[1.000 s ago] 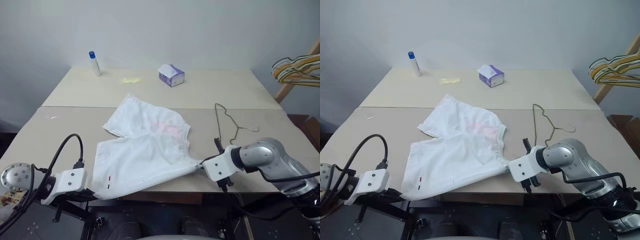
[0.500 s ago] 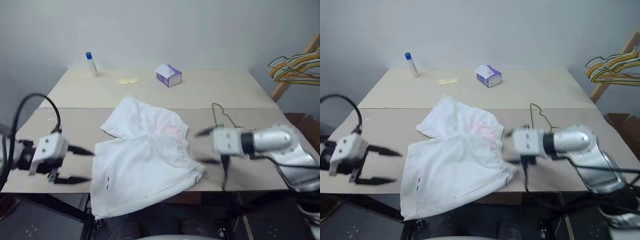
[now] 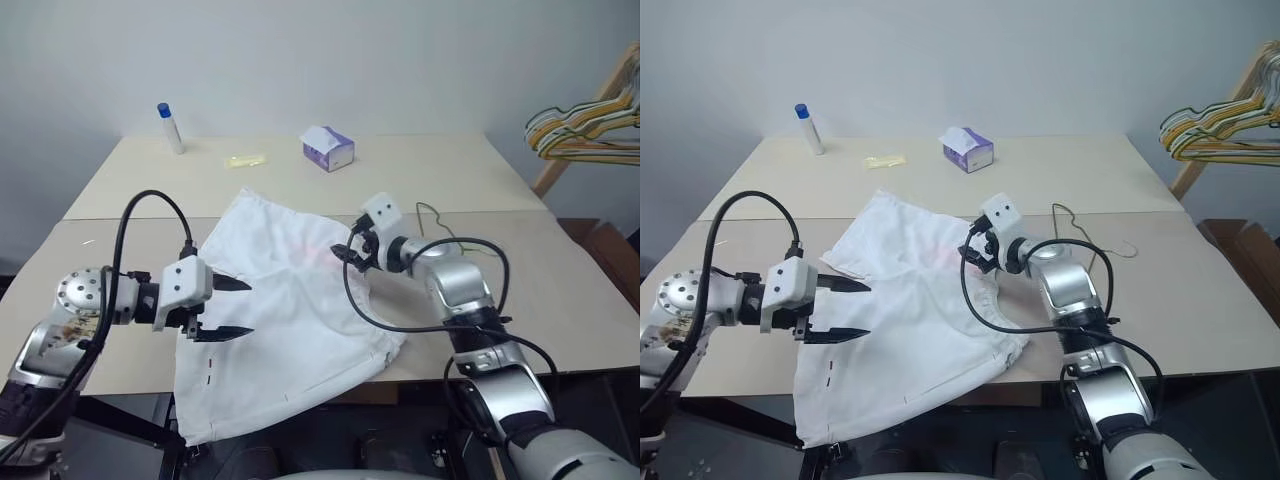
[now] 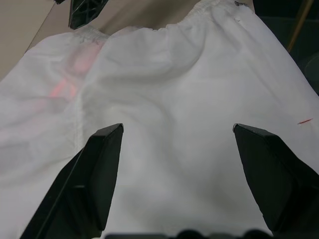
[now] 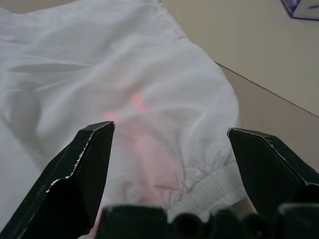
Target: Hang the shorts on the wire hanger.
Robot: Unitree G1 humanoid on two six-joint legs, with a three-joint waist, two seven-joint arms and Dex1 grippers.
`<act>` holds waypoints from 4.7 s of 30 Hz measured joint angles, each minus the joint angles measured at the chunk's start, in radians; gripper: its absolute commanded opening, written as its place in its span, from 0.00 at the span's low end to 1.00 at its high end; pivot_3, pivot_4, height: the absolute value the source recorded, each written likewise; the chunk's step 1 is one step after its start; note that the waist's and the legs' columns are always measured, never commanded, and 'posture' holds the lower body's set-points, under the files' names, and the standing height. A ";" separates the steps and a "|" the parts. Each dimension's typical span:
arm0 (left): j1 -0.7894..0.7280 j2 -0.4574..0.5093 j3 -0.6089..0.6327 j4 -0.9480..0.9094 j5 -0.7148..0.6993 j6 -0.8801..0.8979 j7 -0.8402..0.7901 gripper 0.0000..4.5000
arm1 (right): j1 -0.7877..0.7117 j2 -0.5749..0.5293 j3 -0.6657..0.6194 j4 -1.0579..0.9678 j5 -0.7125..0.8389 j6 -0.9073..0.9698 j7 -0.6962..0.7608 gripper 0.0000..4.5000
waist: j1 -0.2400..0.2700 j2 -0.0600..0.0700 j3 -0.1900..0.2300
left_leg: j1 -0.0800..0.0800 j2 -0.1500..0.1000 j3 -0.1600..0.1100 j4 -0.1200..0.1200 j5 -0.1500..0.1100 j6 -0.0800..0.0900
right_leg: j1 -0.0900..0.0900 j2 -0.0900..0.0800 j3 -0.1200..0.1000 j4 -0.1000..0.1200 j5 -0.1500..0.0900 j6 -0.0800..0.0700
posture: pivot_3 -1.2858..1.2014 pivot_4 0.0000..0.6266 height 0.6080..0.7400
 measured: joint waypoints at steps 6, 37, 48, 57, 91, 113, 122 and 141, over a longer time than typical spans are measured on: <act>0.016 -0.011 -0.009 -0.011 0.015 -0.013 0.020 0.85 | -0.134 0.018 -0.012 0.304 -0.008 -0.104 -0.008 0.95 | -0.014 0.000 0.000 | 0.001 0.000 0.000 0.000 0.000 0.000 | 0.001 0.000 0.000 0.000 0.000 0.000 | 0.53 0.00 1.00; 0.104 -0.011 -0.015 -0.095 0.023 -0.019 0.094 0.85 | -0.306 0.051 -0.063 0.841 -0.133 -0.426 -0.244 0.01 | -0.020 0.001 0.001 | 0.001 0.000 -0.001 -0.001 0.000 0.000 | 0.001 0.000 0.001 0.000 0.000 0.000 | 0.54 0.00 1.00; 0.104 -0.009 -0.021 -0.095 0.022 -0.018 0.091 0.85 | -0.250 0.045 -0.042 0.759 -0.171 -0.478 -0.197 0.74 | -0.021 0.002 0.001 | 0.001 0.000 -0.001 -0.002 0.000 0.000 | 0.000 0.000 0.001 0.000 0.000 0.000 | 0.54 0.00 1.00; 0.100 0.002 -0.018 -0.092 0.019 -0.018 0.084 0.85 | -0.156 -0.094 -0.149 0.385 -0.059 -0.221 -0.074 0.99 | -0.001 0.002 0.001 | 0.001 0.000 -0.001 -0.002 0.000 0.000 | 0.000 0.000 0.001 0.000 0.000 0.000 | 0.53 0.00 1.00; -0.006 -0.141 0.013 -0.065 -0.107 0.015 0.140 0.85 | 0.014 -0.146 -0.171 0.286 -0.063 0.083 -0.194 0.01 | -0.024 0.001 -0.001 | 0.007 0.000 -0.004 -0.001 0.000 0.000 | 0.011 0.001 0.000 -0.003 0.000 0.001 | 0.51 0.00 1.00; -0.382 -0.685 0.275 0.072 -0.709 0.643 0.933 0.85 | 0.418 -0.179 -0.004 -0.693 -0.079 -0.326 -0.069 0.01 | -0.025 0.003 0.000 | 0.006 -0.002 -0.008 0.000 0.000 0.000 | 0.014 0.002 -0.001 -0.006 0.001 0.003 | 0.50 0.00 1.00; -0.415 -0.725 0.309 0.134 -0.774 0.653 1.029 0.76 | 0.446 -0.169 0.045 -0.717 -0.115 -0.388 -0.060 0.00 | -0.024 0.002 0.000 | 0.006 -0.003 -0.009 0.000 0.000 0.000 | 0.015 0.002 -0.001 -0.008 0.001 0.002 | 0.49 0.00 1.00; -0.457 -0.742 0.356 0.205 -0.881 0.677 1.117 0.00 | 0.447 -0.174 0.091 -0.651 -0.341 -0.583 -0.128 0.12 | -0.024 0.002 0.000 | 0.006 -0.003 -0.010 0.000 0.000 0.000 | 0.016 0.002 -0.001 -0.008 0.001 0.002 | 0.49 0.00 1.00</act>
